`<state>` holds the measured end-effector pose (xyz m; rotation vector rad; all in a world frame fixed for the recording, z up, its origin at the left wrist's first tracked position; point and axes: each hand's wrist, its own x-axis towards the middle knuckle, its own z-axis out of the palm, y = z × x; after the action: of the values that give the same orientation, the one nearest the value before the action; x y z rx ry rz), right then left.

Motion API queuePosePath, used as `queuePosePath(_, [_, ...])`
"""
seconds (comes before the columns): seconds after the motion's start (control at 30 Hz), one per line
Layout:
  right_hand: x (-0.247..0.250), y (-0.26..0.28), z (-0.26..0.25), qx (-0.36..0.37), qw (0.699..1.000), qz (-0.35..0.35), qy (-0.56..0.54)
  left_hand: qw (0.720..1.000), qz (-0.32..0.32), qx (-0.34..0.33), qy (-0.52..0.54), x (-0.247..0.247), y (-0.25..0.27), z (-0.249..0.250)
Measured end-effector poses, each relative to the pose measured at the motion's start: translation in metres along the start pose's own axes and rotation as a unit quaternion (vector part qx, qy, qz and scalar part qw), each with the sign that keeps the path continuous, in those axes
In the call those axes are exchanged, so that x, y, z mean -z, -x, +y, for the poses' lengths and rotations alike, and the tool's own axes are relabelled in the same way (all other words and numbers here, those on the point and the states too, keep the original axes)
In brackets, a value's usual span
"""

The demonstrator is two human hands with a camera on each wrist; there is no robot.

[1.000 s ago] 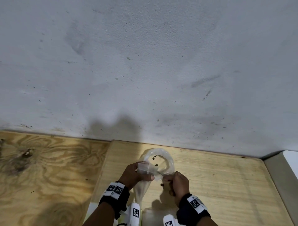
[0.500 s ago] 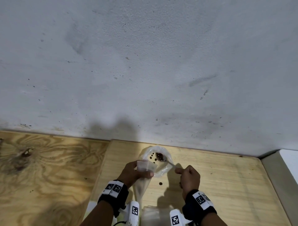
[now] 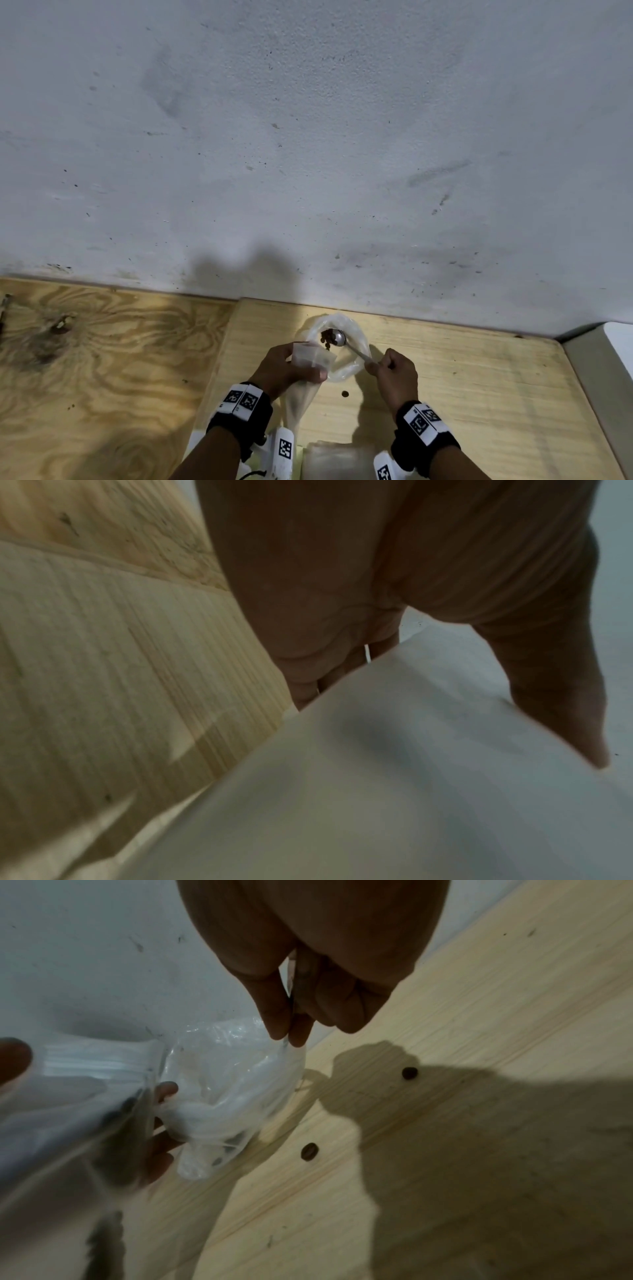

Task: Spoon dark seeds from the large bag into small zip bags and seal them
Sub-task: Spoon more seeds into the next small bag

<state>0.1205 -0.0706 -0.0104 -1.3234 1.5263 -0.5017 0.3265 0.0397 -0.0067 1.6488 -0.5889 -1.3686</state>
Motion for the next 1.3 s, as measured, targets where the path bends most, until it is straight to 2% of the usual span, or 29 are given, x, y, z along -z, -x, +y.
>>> queuePosePath(0.2, [0.0,0.006,0.006,0.015,0.999,-0.035,0.012,1.0,-0.004,-0.003,0.008,-0.004,-0.002,0.0])
queuePosePath(0.37, [-0.006,0.022,0.005,-0.002,0.998,-0.065,0.002,1.0,-0.016,-0.003,-0.001,-0.007,-0.001,0.001])
queuePosePath(0.47, [-0.009,0.031,-0.003,-0.037,0.996,-0.077,-0.03,1.0,-0.006,-0.002,-0.006,-0.01,0.001,0.002])
queuePosePath(0.67, [-0.015,0.034,-0.005,-0.152,0.98,-0.094,-0.089,0.999,-0.012,0.003,-0.03,-0.014,0.0,0.0])
queuePosePath(0.87, [-0.015,0.033,-0.01,-0.201,0.966,-0.116,-0.115,0.999,-0.012,0.002,-0.044,-0.013,0.002,-0.002])
queuePosePath(1.1, [0.004,0.025,-0.016,-0.207,0.964,-0.099,-0.138,0.999,-0.004,-0.011,-0.041,-0.011,0.005,0.0])
queuePosePath(1.3, [0.031,0.021,-0.019,-0.164,0.974,-0.072,-0.142,0.998,0.01,-0.014,-0.066,-0.011,0.009,-0.002])
